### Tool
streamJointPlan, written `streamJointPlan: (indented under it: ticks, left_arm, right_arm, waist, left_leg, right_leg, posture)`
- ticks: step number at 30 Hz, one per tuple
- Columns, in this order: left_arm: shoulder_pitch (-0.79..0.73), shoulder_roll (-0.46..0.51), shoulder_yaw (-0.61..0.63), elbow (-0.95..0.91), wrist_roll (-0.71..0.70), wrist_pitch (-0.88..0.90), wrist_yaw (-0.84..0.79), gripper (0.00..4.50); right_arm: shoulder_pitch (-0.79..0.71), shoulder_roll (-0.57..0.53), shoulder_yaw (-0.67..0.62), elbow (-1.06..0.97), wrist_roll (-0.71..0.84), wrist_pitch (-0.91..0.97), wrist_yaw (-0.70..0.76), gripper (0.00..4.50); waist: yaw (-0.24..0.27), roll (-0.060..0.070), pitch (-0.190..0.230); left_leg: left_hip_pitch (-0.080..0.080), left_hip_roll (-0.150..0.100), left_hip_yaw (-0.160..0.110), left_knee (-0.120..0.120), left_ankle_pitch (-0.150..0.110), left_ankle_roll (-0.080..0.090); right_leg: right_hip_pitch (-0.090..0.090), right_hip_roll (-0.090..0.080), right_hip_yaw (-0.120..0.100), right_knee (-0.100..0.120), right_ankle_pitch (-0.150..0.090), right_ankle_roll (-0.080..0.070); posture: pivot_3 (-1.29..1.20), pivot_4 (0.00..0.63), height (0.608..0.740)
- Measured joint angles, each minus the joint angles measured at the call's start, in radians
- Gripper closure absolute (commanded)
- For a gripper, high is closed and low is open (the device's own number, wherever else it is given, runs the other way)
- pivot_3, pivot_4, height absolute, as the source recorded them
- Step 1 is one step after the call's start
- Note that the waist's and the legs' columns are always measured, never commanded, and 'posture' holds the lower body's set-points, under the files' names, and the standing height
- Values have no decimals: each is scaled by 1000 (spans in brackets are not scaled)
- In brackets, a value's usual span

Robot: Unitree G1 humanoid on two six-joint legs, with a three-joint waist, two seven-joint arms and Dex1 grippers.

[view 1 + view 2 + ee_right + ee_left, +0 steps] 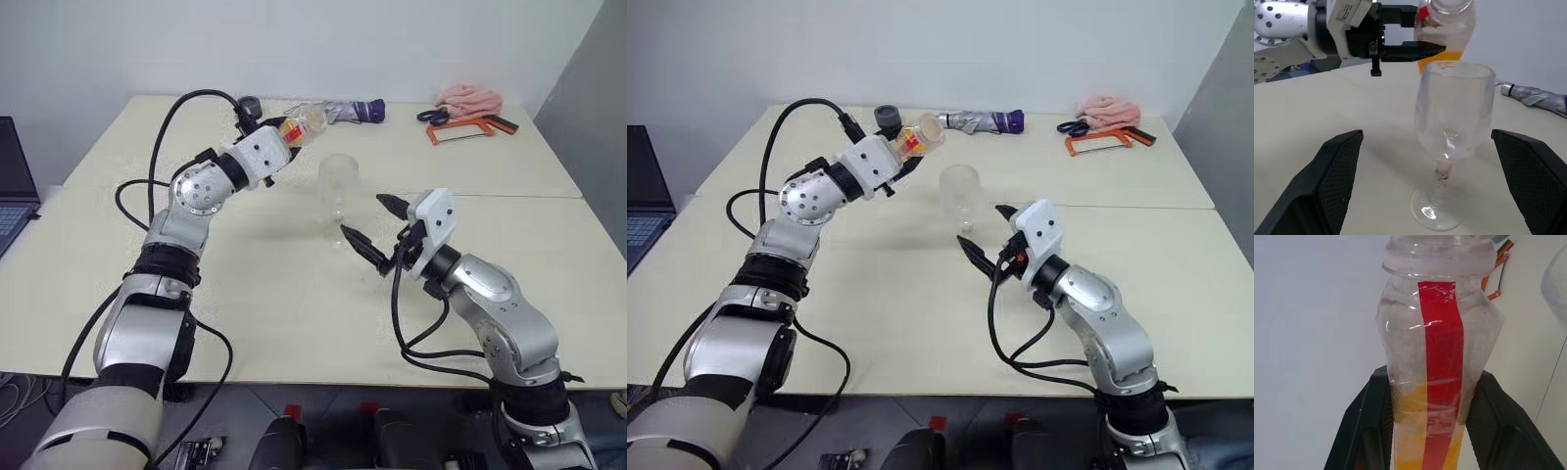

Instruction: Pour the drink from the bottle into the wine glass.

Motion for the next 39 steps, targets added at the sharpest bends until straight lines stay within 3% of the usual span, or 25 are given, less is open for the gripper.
streamJointPlan:
  ticks: [5, 17, 39]
  left_arm:
    - [-49, 21, -28, 72, 83, -103, 76, 2839]
    - [-116, 79, -111, 153, 249, -245, 233, 2839]
    - [-220, 120, -220, 226, 423, -273, 438, 2839]
  right_arm:
    - [0, 18, -7, 2, -19, -11, -34, 0]
    - [16, 22, -2, 40, -54, -137, -11, 0]
    - [20, 36, 6, 50, -54, -155, -7, 0]
  waist:
    - [-1, 0, 0]
    - [-1, 0, 0]
    - [-1, 0, 0]
  left_leg:
    - [-12, -1, 1, 4, 2, -4]
    - [-12, -1, 2, 3, 2, -4]
    - [-12, -1, 2, 4, 2, -4]
  right_leg:
    - [-14, -1, 1, 7, 0, 0]
    - [-14, 0, 1, 8, 0, 0]
    - [-15, 0, 1, 11, 0, 0]
  posture:
    - [0, 150, 740]
    - [0, 150, 740]
    - [0, 150, 740]
